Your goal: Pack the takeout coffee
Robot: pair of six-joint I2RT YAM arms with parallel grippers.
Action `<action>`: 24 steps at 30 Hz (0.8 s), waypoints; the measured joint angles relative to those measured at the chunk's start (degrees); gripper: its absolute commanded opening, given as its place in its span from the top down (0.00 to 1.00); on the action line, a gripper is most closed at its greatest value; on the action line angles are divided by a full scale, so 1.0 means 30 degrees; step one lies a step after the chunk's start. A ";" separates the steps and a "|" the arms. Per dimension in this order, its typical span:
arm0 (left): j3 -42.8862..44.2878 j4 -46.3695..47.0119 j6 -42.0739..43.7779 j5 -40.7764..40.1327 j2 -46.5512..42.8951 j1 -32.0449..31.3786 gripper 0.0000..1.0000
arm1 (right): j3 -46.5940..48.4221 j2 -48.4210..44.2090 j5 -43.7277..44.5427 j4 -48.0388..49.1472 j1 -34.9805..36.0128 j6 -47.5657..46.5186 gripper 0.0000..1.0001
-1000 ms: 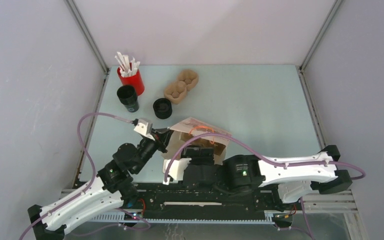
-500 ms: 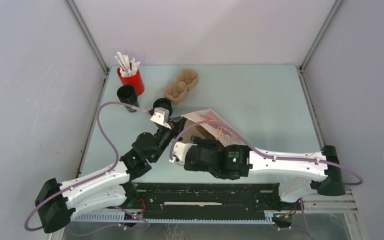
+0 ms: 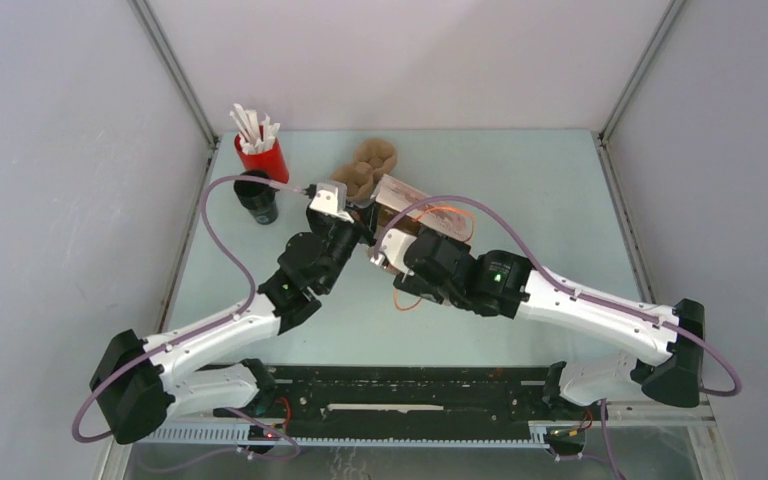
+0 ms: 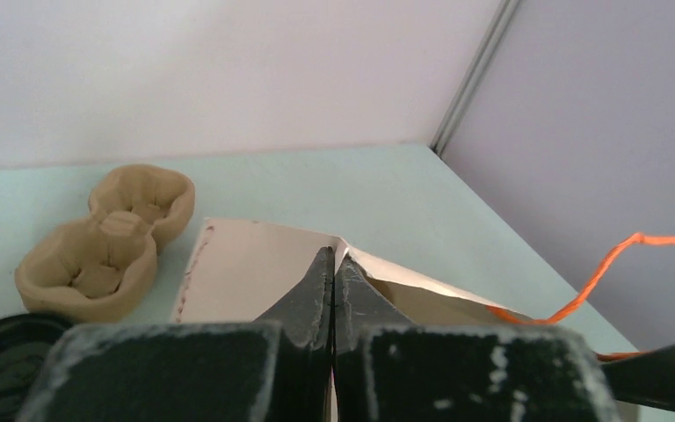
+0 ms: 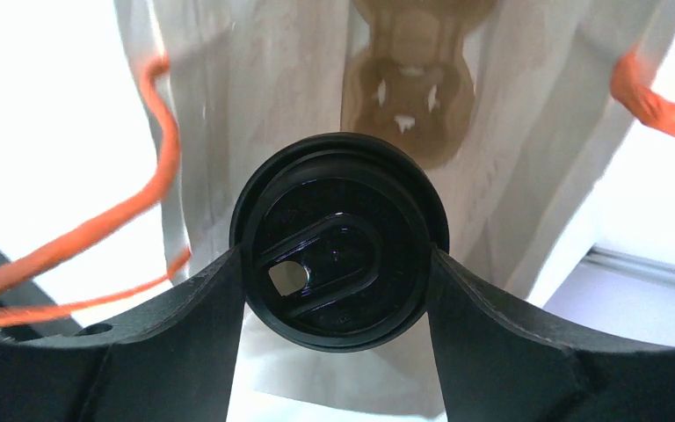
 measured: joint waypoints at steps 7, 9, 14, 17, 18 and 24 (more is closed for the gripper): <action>0.0882 0.0335 -0.0015 0.1304 0.1311 0.0663 1.00 | -0.0423 0.0000 -0.0532 0.1362 -0.1814 -0.2215 0.53; 0.0452 0.0474 -0.0226 0.1734 0.1239 0.0729 1.00 | -0.0678 0.0007 -0.0765 0.1829 -0.1814 -0.2871 0.53; -0.1202 0.0058 -0.1588 0.3191 0.0634 0.0736 1.00 | -0.1173 -0.0095 -0.1617 0.2929 -0.1756 -0.4328 0.53; -0.2178 -0.0554 -0.2200 0.3701 -0.0423 0.0488 1.00 | -0.2157 -0.0568 -0.2200 0.3198 -0.1712 -0.5071 0.55; -0.2339 -0.0641 -0.2288 0.3789 -0.0656 0.0357 1.00 | -0.2353 -0.0685 -0.2492 0.3177 -0.1719 -0.5319 0.55; -0.3490 -0.1217 -0.2550 0.4000 -0.2280 0.0058 1.00 | -0.2528 -0.1005 -0.3993 0.3104 -0.1887 -0.6900 0.57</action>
